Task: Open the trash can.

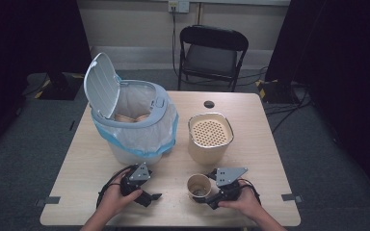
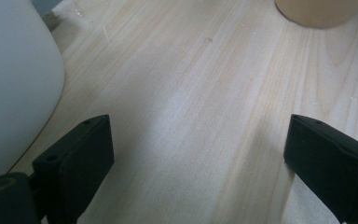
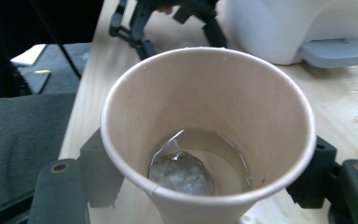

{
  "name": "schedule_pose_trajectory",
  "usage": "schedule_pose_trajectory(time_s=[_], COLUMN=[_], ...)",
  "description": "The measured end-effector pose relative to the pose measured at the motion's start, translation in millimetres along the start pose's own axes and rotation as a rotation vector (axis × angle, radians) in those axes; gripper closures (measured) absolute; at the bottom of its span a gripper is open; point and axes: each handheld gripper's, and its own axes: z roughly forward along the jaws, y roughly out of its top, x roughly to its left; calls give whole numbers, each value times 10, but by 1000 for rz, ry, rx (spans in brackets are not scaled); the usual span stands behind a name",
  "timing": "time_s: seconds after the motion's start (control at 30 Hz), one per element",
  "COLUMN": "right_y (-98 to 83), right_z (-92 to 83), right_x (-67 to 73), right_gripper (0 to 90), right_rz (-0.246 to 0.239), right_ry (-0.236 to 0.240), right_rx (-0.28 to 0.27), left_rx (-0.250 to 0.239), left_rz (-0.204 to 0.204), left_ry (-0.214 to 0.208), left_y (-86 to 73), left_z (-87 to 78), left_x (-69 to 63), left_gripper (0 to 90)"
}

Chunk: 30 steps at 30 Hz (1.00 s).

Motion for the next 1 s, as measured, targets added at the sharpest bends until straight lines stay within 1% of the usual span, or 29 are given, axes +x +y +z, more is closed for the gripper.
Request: schedule_pose_trajectory(time_s=[0.1, 0.13, 0.27, 0.33, 0.47, 0.53, 0.67, 0.87, 1.0], right_y=[-7, -7, -13, -19, -28, -41, -77, -115, -121], right_z=[-60, -87, -184, -220, -311, -355, -438, -547, -602], right_x=[-44, -56, -115, -138, -184, -213, -252, -296, -324], right_gripper=[268, 268, 268, 269, 271, 271, 271, 271, 274], right_rz=[16, 29, 49, 50, 71, 90, 107, 134, 144], right_ry=[-23, -36, -77, -94, -134, -157, -192, -246, -281], right_rx=[-25, -28, -45, -44, -34, -31, -28, -57, -53], left_rx=[1, 0, 2, 1, 0, 0, 2, 0, -1], left_rz=[1, 0, 1, 0, 0, -1, 0, 0, 0], left_ry=[0, 0, 1, 0, 0, 0, 2, 0, 0], left_y=[0, 0, 1, 0, 0, 0, 1, 0, 0], left_z=[-1, 0, -1, 0, 0, 0, -2, 0, 1], left_x=[0, 0, 0, 0, 0, 0, -1, 0, 0], left_gripper=[76, 76, 76, 76, 76, 76, 76, 76, 76])
